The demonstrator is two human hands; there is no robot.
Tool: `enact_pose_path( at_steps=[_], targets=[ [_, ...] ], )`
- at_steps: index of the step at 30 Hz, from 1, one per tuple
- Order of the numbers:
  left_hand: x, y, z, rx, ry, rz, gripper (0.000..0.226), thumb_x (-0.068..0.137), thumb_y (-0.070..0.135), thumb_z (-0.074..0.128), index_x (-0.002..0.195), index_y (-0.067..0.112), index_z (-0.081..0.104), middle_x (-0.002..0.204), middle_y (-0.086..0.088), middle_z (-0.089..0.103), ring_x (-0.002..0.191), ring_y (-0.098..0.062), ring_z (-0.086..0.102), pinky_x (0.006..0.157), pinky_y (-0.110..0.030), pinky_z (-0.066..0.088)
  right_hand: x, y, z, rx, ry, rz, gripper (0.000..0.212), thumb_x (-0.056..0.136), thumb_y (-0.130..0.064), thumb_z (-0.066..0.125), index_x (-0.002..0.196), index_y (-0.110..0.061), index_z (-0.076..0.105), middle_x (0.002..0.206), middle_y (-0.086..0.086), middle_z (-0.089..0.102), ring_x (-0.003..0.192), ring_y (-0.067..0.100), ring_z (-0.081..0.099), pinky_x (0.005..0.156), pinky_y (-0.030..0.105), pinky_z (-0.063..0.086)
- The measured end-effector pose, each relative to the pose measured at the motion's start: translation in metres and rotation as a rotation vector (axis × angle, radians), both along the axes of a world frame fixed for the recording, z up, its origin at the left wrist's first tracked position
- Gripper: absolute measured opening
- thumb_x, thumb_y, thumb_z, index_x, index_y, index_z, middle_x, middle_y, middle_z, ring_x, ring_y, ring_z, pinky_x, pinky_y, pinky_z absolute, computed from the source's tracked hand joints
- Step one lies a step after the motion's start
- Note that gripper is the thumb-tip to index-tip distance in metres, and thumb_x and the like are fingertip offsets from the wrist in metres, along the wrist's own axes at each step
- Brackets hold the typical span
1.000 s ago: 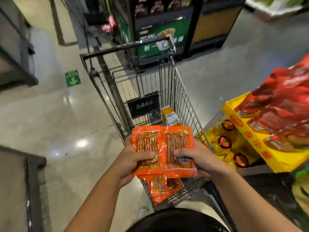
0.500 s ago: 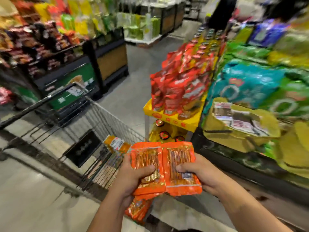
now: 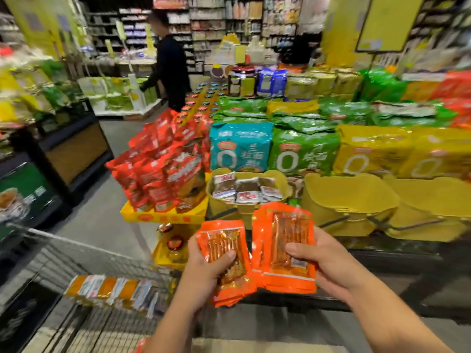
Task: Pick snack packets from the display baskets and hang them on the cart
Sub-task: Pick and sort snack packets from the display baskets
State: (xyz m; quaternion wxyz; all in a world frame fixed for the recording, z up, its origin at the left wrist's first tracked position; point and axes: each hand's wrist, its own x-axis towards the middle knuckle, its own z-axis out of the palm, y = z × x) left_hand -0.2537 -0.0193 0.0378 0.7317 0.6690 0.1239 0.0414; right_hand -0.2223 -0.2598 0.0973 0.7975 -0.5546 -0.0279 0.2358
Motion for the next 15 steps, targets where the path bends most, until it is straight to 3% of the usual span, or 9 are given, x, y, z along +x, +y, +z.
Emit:
enact_pose_path(
  at_steps=[3,6,8,11,15],
  targets=[
    [0.012,-0.084,0.008,-0.169,0.047,-0.062,0.061,0.073,0.043,0.082,0.124,0.024,0.055,0.111,-0.003,0.074,0.093,-0.012,0.074,0.075,-0.031,0.060,-0.001,-0.052,-0.004,-0.090,0.024,-0.042,0.066,0.059,-0.009,0.089,0.120,-0.005,0.067,0.118,0.026,0.070,0.105,0.040,0.069,0.097,0.057,0.053],
    [0.017,-0.157,0.003,-0.245,0.091,-0.123,0.062,0.072,0.036,0.075,0.127,0.018,0.054,0.110,-0.005,0.074,0.090,-0.014,0.075,0.066,-0.027,0.058,-0.004,-0.108,-0.012,-0.147,0.046,-0.126,0.052,0.068,-0.011,0.086,0.118,-0.006,0.071,0.116,0.022,0.072,0.110,0.042,0.068,0.103,0.059,0.048],
    [0.019,-0.200,-0.008,-0.258,0.110,-0.169,0.070,0.072,0.030,0.087,0.130,0.015,0.052,0.110,-0.006,0.075,0.094,-0.017,0.074,0.071,-0.029,0.060,-0.007,-0.145,-0.021,-0.173,0.040,-0.167,0.045,0.074,-0.008,0.085,0.117,-0.006,0.072,0.114,0.021,0.073,0.109,0.041,0.069,0.103,0.059,0.049],
    [0.023,-0.251,-0.017,-0.248,0.153,-0.215,0.092,0.054,0.036,0.093,0.134,0.016,0.051,0.115,-0.008,0.074,0.105,-0.026,0.072,0.087,-0.043,0.060,-0.011,-0.187,-0.031,-0.221,0.033,-0.226,0.037,0.075,-0.013,0.083,0.110,-0.009,0.075,0.108,0.017,0.075,0.104,0.037,0.072,0.100,0.059,0.051],
    [0.029,-0.303,-0.013,-0.272,0.188,-0.239,0.096,0.045,0.030,0.093,0.131,0.019,0.051,0.110,-0.008,0.076,0.102,-0.028,0.073,0.079,-0.041,0.060,-0.004,-0.243,-0.035,-0.205,0.064,-0.249,0.036,0.075,-0.012,0.084,0.110,-0.010,0.075,0.109,0.016,0.075,0.104,0.036,0.072,0.100,0.058,0.051]
  ],
)
